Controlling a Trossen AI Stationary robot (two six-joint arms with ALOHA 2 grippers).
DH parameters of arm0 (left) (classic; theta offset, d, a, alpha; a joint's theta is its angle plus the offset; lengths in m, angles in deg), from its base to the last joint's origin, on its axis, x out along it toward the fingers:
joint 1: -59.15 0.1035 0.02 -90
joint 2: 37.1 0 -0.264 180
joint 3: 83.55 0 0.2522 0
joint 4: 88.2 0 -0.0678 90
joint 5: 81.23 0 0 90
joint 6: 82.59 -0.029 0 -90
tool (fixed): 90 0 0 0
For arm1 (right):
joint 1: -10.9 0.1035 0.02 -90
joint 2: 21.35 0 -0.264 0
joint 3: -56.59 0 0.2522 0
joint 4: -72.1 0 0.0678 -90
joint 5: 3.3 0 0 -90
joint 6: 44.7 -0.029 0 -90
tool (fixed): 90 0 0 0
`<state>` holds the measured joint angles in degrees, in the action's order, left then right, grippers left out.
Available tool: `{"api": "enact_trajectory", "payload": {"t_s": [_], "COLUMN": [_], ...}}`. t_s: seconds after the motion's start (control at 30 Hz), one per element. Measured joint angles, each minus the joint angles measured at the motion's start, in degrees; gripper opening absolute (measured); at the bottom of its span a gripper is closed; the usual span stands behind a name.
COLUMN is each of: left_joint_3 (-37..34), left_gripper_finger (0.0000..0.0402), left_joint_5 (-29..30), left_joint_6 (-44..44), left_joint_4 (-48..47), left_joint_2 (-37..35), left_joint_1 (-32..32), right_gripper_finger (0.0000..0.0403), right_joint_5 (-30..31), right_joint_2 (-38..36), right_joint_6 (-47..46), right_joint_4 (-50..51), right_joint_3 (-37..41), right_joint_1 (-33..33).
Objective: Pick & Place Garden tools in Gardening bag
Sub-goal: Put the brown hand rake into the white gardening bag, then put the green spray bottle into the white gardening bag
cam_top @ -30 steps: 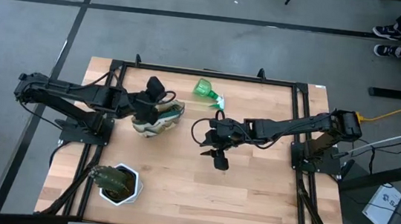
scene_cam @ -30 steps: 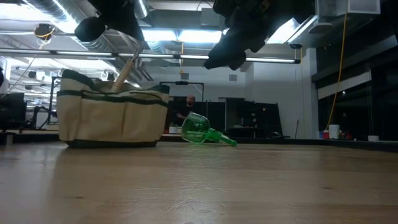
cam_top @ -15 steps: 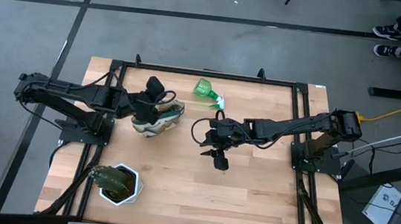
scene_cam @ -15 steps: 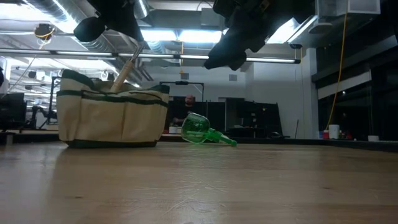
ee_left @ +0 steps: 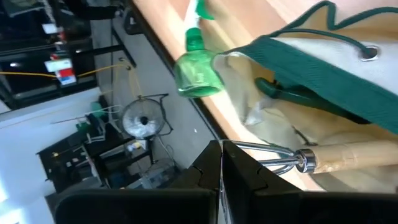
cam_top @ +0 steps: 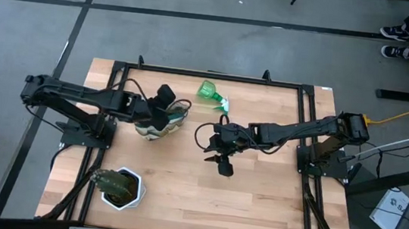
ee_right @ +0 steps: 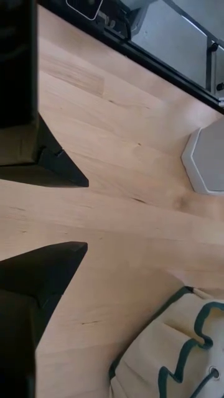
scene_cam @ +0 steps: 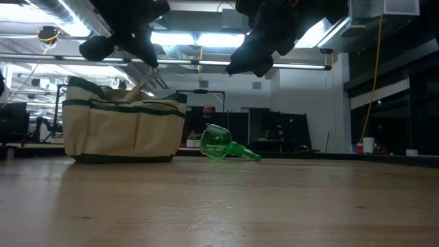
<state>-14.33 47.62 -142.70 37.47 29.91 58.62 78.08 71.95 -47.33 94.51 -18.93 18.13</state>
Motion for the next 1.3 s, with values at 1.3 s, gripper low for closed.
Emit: {"api": "enact_trajectory", "payload": {"t_s": [1.3], "left_joint_3": [0.0], "left_gripper_finger": [0.0097], "left_joint_5": [-8.94], "left_joint_6": [19.65], "left_joint_4": [-5.95], "left_joint_2": [1.61], "left_joint_1": [0.0], "right_gripper_finger": [0.0156], "right_joint_5": [0.0], "right_joint_2": [-0.01], "right_joint_6": [0.5], "right_joint_4": [0.13], "right_joint_3": [0.0], "right_joint_1": [0.07]}}
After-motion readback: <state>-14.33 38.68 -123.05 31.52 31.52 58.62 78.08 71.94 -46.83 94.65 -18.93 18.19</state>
